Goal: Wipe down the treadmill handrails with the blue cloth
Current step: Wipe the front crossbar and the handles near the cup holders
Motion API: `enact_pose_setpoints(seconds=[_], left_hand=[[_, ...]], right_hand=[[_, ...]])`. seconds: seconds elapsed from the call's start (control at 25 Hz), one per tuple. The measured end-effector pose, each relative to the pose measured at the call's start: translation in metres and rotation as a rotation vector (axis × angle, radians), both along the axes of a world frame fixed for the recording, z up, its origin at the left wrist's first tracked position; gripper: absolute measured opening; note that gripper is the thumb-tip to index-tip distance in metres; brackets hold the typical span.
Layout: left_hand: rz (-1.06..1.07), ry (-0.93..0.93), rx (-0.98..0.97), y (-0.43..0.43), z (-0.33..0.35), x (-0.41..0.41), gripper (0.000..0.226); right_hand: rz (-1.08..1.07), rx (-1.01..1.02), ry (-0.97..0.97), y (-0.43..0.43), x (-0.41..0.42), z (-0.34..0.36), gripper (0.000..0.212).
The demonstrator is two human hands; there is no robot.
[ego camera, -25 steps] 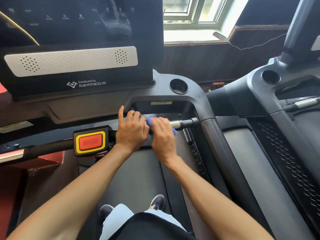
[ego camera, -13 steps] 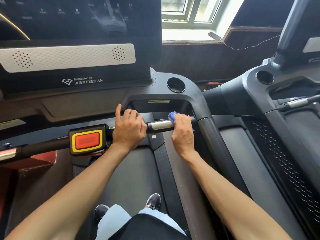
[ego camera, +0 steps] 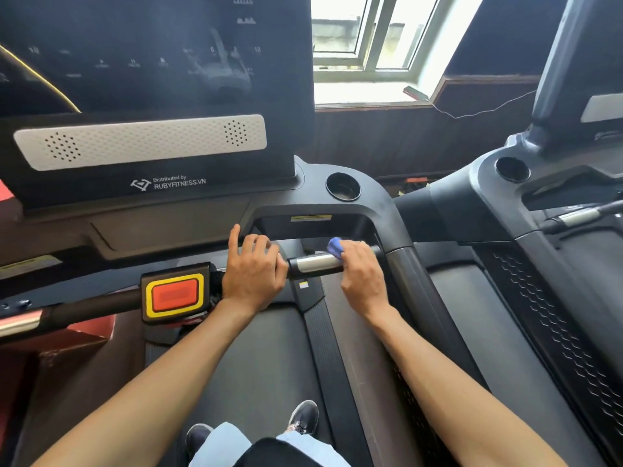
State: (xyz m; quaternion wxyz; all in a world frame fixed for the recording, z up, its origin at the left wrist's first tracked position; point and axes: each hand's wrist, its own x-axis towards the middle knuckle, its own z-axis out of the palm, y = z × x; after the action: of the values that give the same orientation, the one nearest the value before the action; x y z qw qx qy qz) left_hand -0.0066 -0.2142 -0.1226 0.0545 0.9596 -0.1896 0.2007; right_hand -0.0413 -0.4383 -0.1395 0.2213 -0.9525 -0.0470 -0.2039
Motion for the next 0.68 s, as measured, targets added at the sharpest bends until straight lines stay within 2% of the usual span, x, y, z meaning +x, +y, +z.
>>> enact_pose_setpoints(seconds=[0.2, 0.32, 0.4, 0.52, 0.68], left_hand=[[0.001, 0.014, 0.018, -0.003, 0.0, 0.0, 0.031], [0.019, 0.03, 0.05, -0.003, 0.0, 0.001, 0.033], [-0.002, 0.034, 0.064, -0.001, -0.001, 0.0, 0.034], [-0.011, 0.062, 0.08, -0.001, 0.003, 0.0, 0.035], [-0.169, 0.034, -0.028, 0.007, 0.0, -0.002, 0.028]], right_hand=[[-0.069, 0.098, -0.071, 0.021, -0.002, -0.004, 0.031], [0.043, 0.11, -0.092, 0.084, -0.012, -0.007, 0.033], [0.122, 0.121, -0.103, 0.097, -0.013, -0.008, 0.032], [0.302, -0.005, -0.077, 0.058, -0.001, -0.002, 0.03], [0.086, -0.036, 0.044, -0.001, -0.007, -0.001, 0.043]])
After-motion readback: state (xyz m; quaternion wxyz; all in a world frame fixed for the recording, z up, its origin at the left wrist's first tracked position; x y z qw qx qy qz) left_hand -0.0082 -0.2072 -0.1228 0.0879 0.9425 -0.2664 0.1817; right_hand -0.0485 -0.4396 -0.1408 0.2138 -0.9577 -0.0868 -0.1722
